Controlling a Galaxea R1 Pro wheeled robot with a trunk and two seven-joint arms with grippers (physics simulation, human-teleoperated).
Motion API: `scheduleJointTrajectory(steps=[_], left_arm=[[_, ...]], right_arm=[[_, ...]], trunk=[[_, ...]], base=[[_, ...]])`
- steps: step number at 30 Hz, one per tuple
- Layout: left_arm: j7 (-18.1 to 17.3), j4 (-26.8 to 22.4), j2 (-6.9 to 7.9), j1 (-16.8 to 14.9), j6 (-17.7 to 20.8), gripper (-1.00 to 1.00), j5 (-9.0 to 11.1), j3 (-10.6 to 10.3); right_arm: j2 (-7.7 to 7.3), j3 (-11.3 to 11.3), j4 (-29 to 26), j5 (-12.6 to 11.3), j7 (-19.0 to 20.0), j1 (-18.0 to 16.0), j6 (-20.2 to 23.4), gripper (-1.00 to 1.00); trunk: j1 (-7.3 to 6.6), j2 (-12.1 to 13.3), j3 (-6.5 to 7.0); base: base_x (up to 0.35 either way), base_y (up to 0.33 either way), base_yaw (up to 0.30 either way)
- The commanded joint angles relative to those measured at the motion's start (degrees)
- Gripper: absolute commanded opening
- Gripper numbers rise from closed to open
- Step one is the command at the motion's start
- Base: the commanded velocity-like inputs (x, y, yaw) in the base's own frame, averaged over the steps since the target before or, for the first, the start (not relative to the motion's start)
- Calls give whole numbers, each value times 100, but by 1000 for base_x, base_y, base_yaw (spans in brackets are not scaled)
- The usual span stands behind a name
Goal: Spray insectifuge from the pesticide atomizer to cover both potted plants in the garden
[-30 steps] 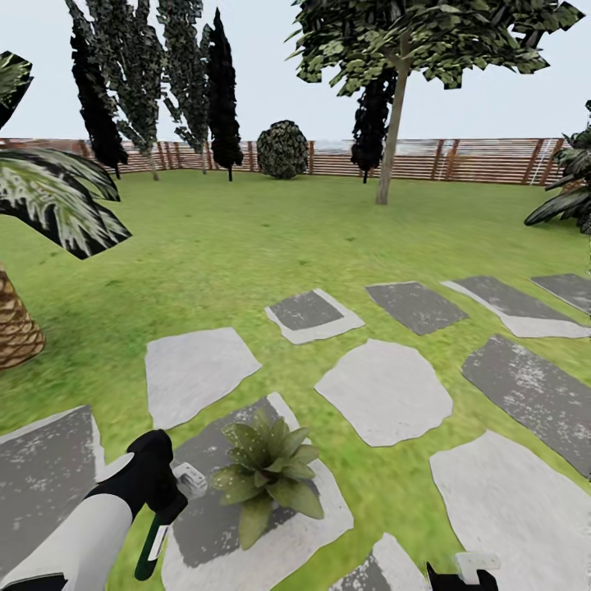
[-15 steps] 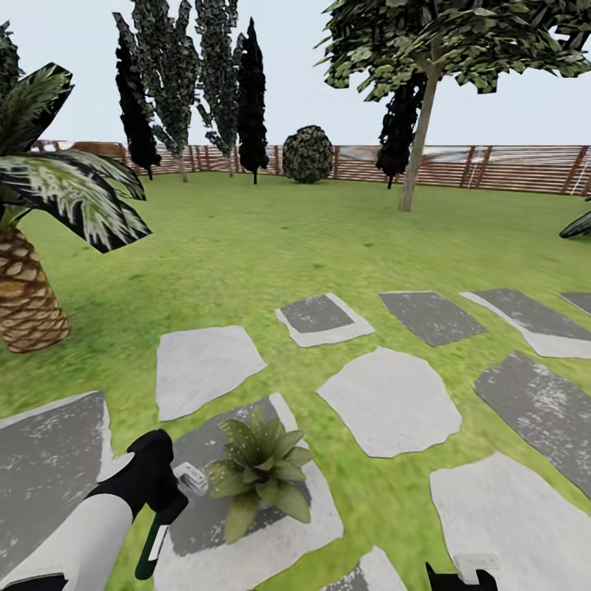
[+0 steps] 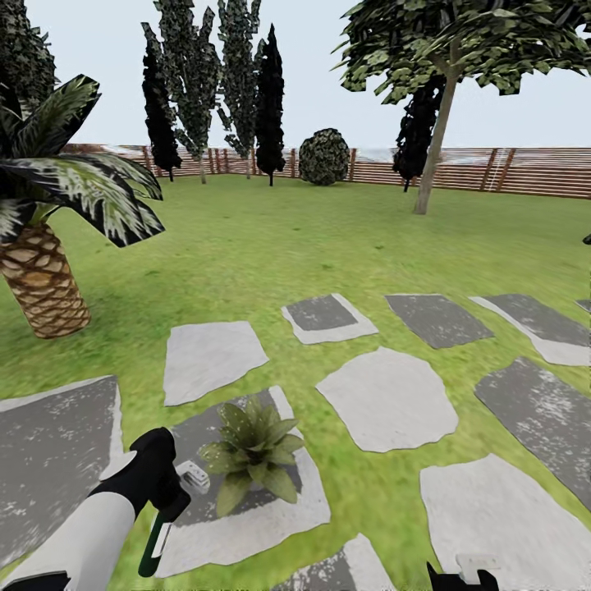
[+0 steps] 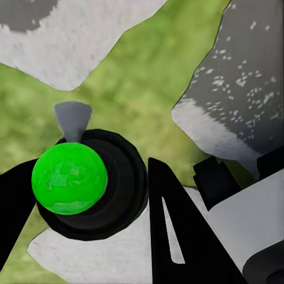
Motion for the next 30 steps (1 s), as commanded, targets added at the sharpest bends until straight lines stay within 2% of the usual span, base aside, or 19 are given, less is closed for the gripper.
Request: scheduleJointTrajectory(steps=[1,7,20,24,30], left_arm=[[-48,-7,-4,-4,32,-100,-47,23],[-55,-14,13,-39,40,-100,-63,7],[-85,8,9,21,56,-100,-112,-14],[-91,-7,-3,22,60,-100,-104,4],[-87,-13,5,13,53,-100,-112,-6]], right_arm=[[0,-52,1,11,46,-4,-20,100],[7,-53,-7,10,48,-4,-20,100],[1,-56,-4,11,37,-4,-20,100],[0,-56,-6,11,37,-4,-20,100],[0,-58,-7,11,37,-4,-20,100]], trunk=[[-2,-3,-5],[-2,-3,-5],[-2,-3,-5],[-2,-3,-5],[-2,-3,-5]], base=[[-30,-36,0],[-4,-5,17],[3,0,263],[257,-8,210],[242,-162,17]])
